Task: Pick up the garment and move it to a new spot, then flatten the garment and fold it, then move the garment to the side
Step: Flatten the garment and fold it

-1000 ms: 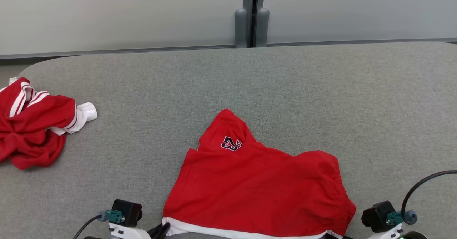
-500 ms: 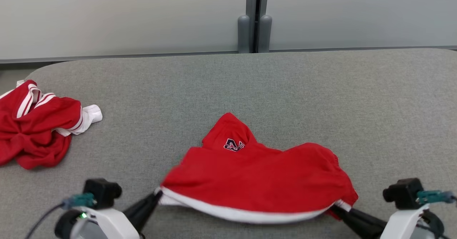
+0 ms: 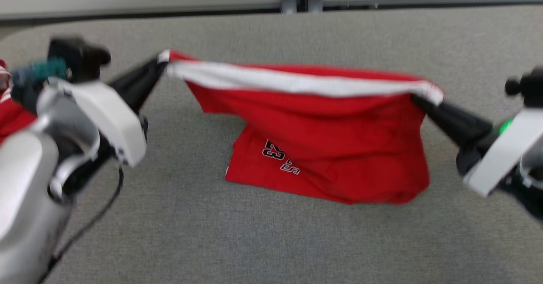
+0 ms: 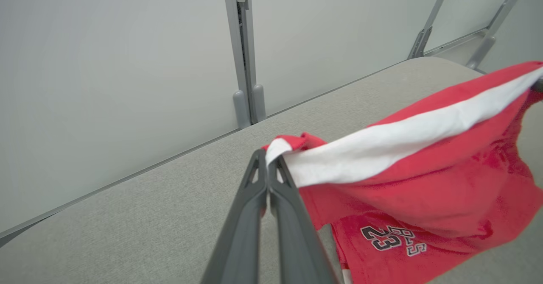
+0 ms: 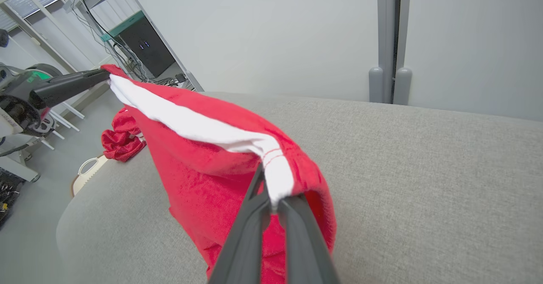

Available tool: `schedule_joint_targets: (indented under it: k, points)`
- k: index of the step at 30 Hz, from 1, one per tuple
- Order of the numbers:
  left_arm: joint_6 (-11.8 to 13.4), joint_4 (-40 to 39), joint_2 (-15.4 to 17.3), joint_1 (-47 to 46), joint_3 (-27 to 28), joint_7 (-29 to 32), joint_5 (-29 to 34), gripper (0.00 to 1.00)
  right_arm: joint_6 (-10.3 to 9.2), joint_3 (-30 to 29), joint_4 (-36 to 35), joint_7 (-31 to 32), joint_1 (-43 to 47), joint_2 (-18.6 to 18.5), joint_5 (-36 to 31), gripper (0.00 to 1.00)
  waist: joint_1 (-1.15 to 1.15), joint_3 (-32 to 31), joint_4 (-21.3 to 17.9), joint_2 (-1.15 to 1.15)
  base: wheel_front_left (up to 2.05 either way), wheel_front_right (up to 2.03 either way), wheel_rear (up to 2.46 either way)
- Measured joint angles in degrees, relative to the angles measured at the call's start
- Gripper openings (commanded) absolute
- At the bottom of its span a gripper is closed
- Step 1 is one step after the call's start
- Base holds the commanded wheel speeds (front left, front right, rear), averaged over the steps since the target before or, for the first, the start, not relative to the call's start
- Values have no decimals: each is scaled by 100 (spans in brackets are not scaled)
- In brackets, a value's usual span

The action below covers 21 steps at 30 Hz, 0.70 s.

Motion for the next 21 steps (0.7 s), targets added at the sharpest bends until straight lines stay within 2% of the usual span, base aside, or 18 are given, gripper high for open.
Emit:
schedule_joint_targets:
  k: [6, 13, 21]
  points:
    - [-9, 956, 130, -2109, -715, -290, -142, 0, 0, 331, 514, -34, -1931, 85, 381, 0, 0, 705, 22, 0, 0, 0, 0]
    - [-9, 2162, 89, -4289, -1239, -1199, -236, 0, 0, 695, 1280, -450, -4075, 312, 569, 0, 0, 1419, 51, 0, 0, 0, 0]
    - [-10, 3328, -143, -5978, -1627, -2131, -359, 0, 0, 1185, 2016, -1070, -5644, 443, 758, 0, 0, 1863, 91, 0, 0, 0, 0]
